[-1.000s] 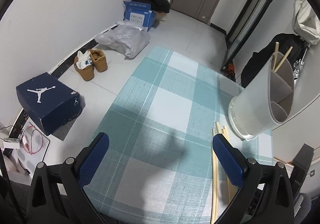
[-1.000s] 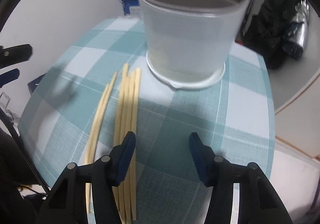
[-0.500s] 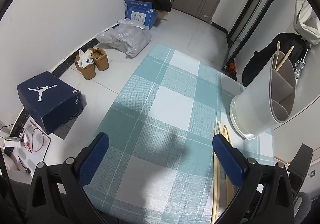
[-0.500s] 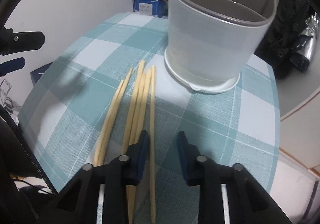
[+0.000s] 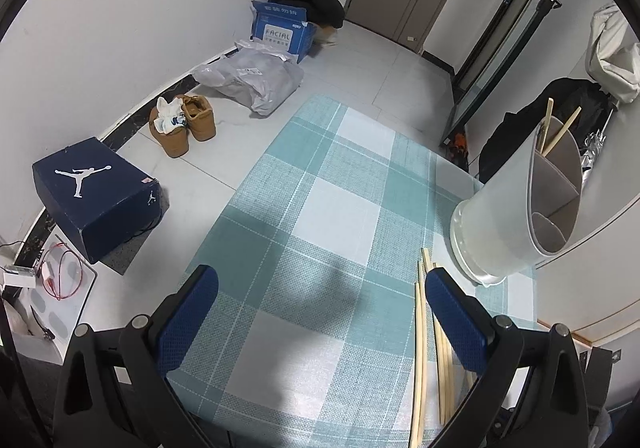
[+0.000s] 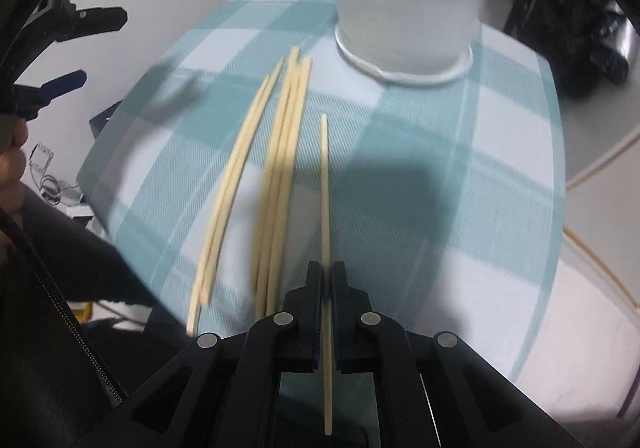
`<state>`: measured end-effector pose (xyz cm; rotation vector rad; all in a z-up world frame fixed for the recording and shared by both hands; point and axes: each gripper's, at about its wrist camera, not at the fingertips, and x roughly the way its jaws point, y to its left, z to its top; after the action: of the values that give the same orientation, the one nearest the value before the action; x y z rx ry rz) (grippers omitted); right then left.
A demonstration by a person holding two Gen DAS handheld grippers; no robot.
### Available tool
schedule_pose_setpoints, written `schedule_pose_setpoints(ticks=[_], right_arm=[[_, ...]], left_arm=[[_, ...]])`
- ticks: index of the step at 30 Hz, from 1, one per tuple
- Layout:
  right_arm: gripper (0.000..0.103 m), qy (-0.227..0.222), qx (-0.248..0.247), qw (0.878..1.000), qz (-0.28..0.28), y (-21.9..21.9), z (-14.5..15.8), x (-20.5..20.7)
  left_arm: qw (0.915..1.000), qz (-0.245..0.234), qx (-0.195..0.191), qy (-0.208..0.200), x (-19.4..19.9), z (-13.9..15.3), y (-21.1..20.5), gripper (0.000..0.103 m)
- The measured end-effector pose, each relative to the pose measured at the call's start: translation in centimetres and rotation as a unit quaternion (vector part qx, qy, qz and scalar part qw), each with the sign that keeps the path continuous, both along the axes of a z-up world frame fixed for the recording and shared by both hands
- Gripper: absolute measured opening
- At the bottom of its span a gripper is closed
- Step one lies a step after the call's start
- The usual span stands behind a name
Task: Organize utensils
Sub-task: 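Lift the chopstick with the right gripper while the left gripper grasps another chopstick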
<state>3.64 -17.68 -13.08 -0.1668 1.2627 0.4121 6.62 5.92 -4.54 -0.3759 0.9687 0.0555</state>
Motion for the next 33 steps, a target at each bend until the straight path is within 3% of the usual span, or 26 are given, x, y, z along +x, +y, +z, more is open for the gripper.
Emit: schedule_pose_setpoints(ticks=[1,4,6,12,15,19,21,26,33], right_arm=[[0.009,0.004,0.002,1.0,0.003,0.0,0.1,0.0],[0.032,-0.013,-0.003,1.0,0.007,0.0,0.7,1.3],[0.036,-0.031,-0.001,1.0,0.003,0.3,1.2,2.6],[0.032,-0.047,0.003,0.999,0.012,1.7,0.4,6.6],[0.025,-0.055,0.013,0.998,0.025,2.5,0.2,7.5],[0.005,-0.064,-0.002,0.997,0.042,3.4,-0.1,7.7],[0.004,-0.055,0.008,0.998,0.035,3.1,0.0,7.6],[0.004,-0.081,0.063,0.995,0.002,1.4,1.6,7.4],[0.003,-0.107,0.19,0.974,-0.065,-3.8,4.8,7.5]], left_arm=[[1.0,0.0,-0.002,0.0,0.0,0.0,0.0,0.102],[1.0,-0.001,0.002,0.004,0.0,0.0,-0.1,0.102],[0.9999,-0.002,0.008,0.006,0.0,-0.2,-0.2,0.102],[0.9996,0.0,0.022,0.018,0.0,-0.8,0.0,0.102],[0.9993,0.0,0.03,0.023,0.0,-1.0,0.0,0.102],[0.9987,-0.014,0.035,0.034,0.2,-1.7,-0.6,0.102],[0.9982,-0.03,0.035,0.039,0.3,-2.3,-1.3,0.102],[0.9938,-0.085,0.055,0.048,0.1,-2.8,-4.0,0.102],[0.9842,-0.133,0.078,0.087,0.3,-4.4,-7.0,0.102]])
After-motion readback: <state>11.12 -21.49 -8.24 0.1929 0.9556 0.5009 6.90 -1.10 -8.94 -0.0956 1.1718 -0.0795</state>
